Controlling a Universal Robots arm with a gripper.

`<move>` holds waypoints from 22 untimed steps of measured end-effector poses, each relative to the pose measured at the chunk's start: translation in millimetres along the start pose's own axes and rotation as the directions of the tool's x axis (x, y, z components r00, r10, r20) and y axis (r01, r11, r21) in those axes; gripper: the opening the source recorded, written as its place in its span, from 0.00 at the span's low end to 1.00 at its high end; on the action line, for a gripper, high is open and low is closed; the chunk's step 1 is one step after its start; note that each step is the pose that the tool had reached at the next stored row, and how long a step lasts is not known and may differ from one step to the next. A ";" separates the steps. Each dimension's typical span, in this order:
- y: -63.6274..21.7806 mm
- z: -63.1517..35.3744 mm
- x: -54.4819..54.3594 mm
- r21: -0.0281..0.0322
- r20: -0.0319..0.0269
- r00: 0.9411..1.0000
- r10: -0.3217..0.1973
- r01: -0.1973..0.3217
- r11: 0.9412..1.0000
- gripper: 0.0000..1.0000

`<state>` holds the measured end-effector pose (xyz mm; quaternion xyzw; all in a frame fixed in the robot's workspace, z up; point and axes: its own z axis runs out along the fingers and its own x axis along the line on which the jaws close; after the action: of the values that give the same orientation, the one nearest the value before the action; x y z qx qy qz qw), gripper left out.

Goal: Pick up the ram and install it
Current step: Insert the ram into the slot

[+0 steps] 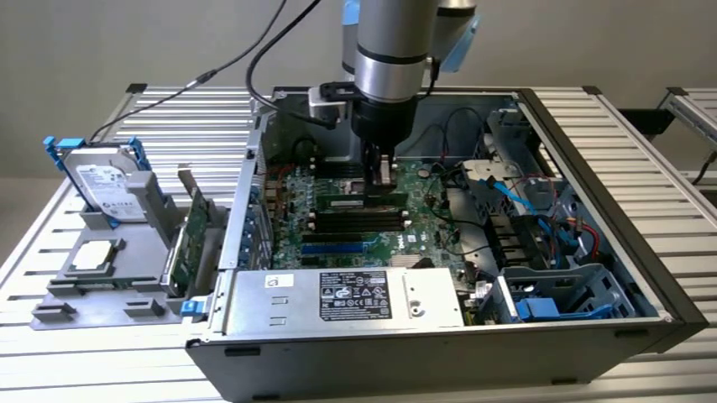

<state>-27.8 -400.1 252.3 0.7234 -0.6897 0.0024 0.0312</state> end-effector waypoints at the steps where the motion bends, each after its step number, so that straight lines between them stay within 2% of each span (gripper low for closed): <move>1: -0.2 1.8 0.0 0.000 0.000 1.000 0.006 -0.006 1.000 0.14; 6: -1.4 10.4 -0.1 0.000 0.000 1.000 0.022 -0.022 1.000 0.14; 8: -1.7 12.6 -0.1 0.000 -0.005 1.000 0.023 -0.023 1.000 0.14; 9: -1.7 13.0 -0.1 0.000 -0.011 1.000 0.023 -0.023 1.000 0.14; 13: -2.0 14.0 -0.2 -0.003 -0.046 0.999 0.024 -0.025 1.000 0.14; 14: -2.0 14.2 -0.3 -0.003 -0.051 0.998 0.025 -0.025 1.000 0.14; 15: -2.1 14.4 -0.4 -0.003 -0.052 0.998 0.024 -0.025 1.000 0.14; 22: -2.0 17.3 -0.9 -0.002 -0.053 0.999 0.003 -0.003 1.000 0.14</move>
<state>-26.6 -400.0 234.9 0.7221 -0.6896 0.0210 0.0503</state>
